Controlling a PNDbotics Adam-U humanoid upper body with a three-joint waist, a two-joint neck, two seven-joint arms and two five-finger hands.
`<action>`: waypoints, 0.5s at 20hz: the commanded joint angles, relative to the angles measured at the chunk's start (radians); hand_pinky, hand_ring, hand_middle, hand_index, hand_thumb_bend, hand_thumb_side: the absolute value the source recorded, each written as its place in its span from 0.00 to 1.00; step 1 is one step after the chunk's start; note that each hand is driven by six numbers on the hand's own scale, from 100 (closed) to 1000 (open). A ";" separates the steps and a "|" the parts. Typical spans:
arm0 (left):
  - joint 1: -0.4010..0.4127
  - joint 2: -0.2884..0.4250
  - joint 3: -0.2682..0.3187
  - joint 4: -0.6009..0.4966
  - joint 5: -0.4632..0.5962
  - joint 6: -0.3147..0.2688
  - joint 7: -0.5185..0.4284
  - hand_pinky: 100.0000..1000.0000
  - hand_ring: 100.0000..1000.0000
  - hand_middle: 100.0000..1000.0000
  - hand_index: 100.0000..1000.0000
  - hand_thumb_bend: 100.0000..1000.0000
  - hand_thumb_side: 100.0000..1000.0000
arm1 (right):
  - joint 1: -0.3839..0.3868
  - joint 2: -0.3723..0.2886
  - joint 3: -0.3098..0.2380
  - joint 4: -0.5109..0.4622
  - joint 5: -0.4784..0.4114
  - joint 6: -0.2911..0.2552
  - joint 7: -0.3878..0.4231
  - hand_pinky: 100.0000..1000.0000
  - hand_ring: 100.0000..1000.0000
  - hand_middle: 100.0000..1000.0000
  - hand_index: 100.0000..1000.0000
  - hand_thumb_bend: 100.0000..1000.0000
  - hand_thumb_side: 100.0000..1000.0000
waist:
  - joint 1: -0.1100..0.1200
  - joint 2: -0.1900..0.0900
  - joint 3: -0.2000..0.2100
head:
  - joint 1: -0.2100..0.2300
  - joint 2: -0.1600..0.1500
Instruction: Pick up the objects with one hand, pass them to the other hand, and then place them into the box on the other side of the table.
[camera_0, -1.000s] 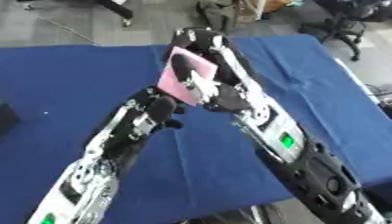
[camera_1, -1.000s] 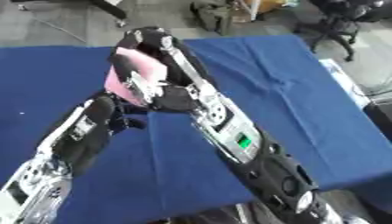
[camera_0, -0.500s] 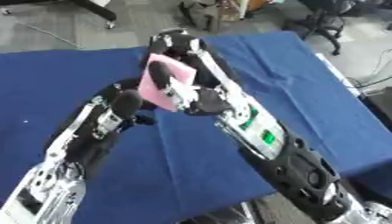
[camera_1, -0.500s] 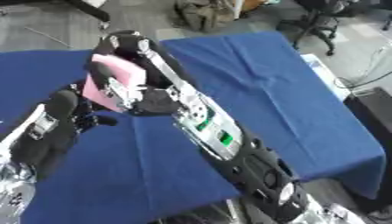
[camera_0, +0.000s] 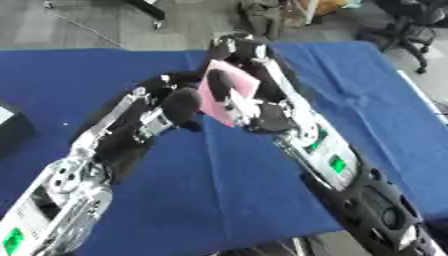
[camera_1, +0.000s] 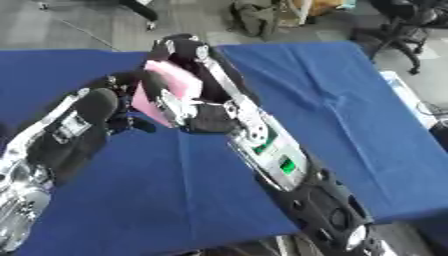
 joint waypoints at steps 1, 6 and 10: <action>-0.033 0.001 -0.007 -0.050 0.013 0.019 -0.008 0.62 0.67 0.61 0.80 1.00 0.52 | -0.011 -0.024 0.003 -0.007 -0.011 -0.001 0.008 0.00 0.20 0.11 0.23 0.00 0.41 | 0.003 -0.016 0.001 | 0.007 -0.002; -0.058 0.008 -0.032 -0.079 0.021 0.058 -0.039 0.62 0.67 0.61 0.79 1.00 0.52 | -0.013 -0.028 0.004 -0.003 -0.033 -0.007 0.017 0.00 0.20 0.11 0.24 0.00 0.41 | 0.002 -0.015 0.001 | 0.006 -0.002; -0.071 0.009 -0.047 -0.099 0.029 0.086 -0.059 0.62 0.66 0.60 0.79 1.00 0.52 | -0.014 -0.027 0.002 -0.001 -0.040 -0.010 0.016 0.00 0.20 0.11 0.24 0.00 0.41 | 0.002 -0.015 -0.001 | 0.006 -0.002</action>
